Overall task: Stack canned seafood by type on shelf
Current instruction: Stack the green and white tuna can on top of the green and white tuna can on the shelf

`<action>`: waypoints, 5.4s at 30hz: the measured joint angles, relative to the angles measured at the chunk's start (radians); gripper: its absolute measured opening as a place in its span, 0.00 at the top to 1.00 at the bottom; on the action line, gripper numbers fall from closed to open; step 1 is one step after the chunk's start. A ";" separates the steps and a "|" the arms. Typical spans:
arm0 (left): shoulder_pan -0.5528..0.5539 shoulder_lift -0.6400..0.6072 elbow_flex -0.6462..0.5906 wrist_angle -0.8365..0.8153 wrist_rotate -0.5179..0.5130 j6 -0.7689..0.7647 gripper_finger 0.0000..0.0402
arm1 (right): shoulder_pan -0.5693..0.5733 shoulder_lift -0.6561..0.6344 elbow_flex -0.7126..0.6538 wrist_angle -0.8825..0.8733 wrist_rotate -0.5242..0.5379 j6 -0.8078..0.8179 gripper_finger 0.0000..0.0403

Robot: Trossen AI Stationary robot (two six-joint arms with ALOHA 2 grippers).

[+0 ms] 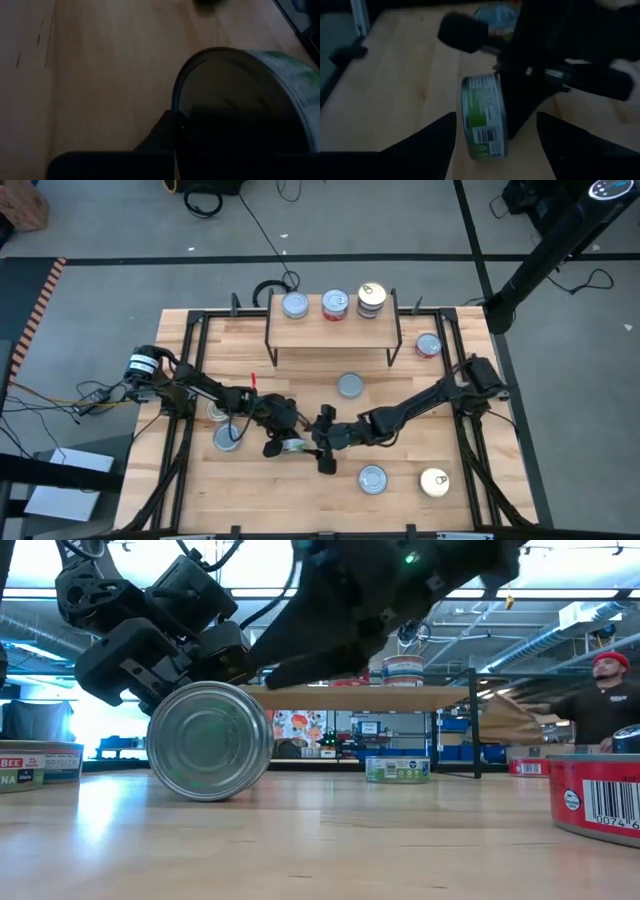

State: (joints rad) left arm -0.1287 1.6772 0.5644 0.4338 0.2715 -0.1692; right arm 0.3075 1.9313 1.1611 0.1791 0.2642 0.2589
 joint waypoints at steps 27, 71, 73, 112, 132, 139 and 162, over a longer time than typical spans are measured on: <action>0.046 -0.083 -0.021 -0.034 -0.008 0.005 1.00 | -0.038 0.034 0.049 -0.028 -0.119 -0.036 0.36; -0.229 -0.311 0.094 -0.475 -0.325 -0.227 0.24 | -0.039 -0.093 0.049 -0.360 0.034 -0.030 0.35; -0.239 -0.311 0.094 -0.444 -0.327 -0.228 0.24 | -0.039 -0.093 0.049 -0.360 0.034 -0.031 0.36; -0.218 -0.243 0.094 -0.349 -0.373 -0.171 0.43 | -0.039 -0.084 0.037 -0.351 -0.127 -0.053 0.96; -0.204 -0.188 0.094 -0.312 -0.351 -0.179 0.49 | -0.041 -0.083 -0.026 -0.232 -0.177 -0.060 0.98; -0.204 -0.200 0.118 -0.370 -0.358 -0.126 0.65 | -0.041 -0.083 -0.026 -0.241 -0.153 -0.071 0.98; 0.030 -0.240 0.590 -0.929 -1.204 0.621 0.65 | -0.035 -0.103 -0.025 -0.478 -0.018 -0.008 0.99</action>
State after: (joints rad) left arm -0.0983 1.4372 1.1542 -0.4948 -0.9324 0.4521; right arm 0.2720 1.8282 1.1366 -0.2984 0.2460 0.2514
